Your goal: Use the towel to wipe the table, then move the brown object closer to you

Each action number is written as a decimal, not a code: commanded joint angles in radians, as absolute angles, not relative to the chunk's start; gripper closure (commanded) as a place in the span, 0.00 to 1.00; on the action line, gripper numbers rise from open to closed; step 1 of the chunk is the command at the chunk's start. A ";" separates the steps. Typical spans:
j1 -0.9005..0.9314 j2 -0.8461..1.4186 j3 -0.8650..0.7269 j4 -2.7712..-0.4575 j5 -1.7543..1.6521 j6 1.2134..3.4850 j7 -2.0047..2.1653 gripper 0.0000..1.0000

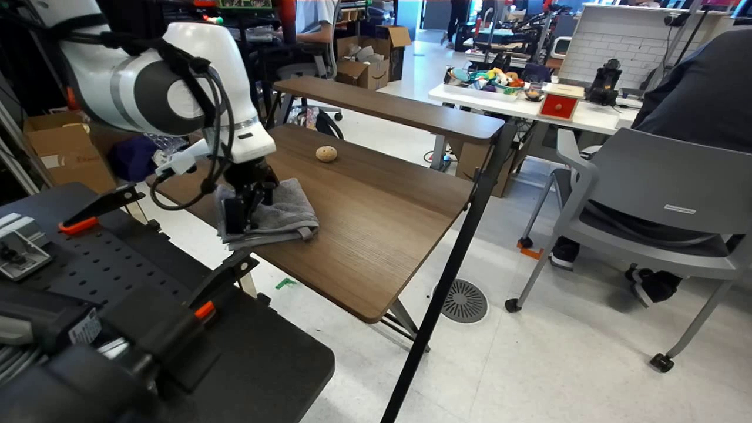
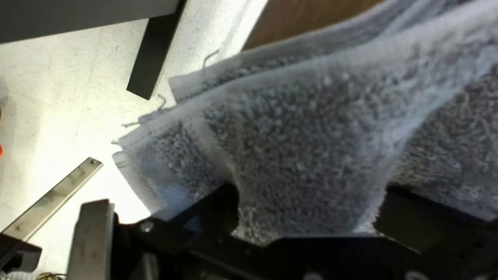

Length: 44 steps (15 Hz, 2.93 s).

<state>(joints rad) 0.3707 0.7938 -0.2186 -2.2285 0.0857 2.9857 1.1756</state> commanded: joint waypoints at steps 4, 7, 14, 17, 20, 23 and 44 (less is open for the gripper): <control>0.410 0.868 -0.256 -2.151 0.108 2.969 1.188 0.00; 0.457 0.823 -0.209 -2.219 0.112 3.032 1.181 0.00; 0.696 0.788 -0.171 -2.323 0.193 3.252 1.185 0.00; 0.708 0.829 -0.202 -2.261 0.281 3.285 1.167 0.00; 0.619 0.850 -0.235 -2.203 0.332 3.260 1.155 0.00; 0.520 0.892 -0.276 -2.131 0.365 3.221 1.161 0.00; 0.674 1.018 -0.381 -1.820 0.419 3.147 1.548 0.00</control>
<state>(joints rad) 0.6571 0.9373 -0.3140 -1.9064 0.3866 3.1678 1.4787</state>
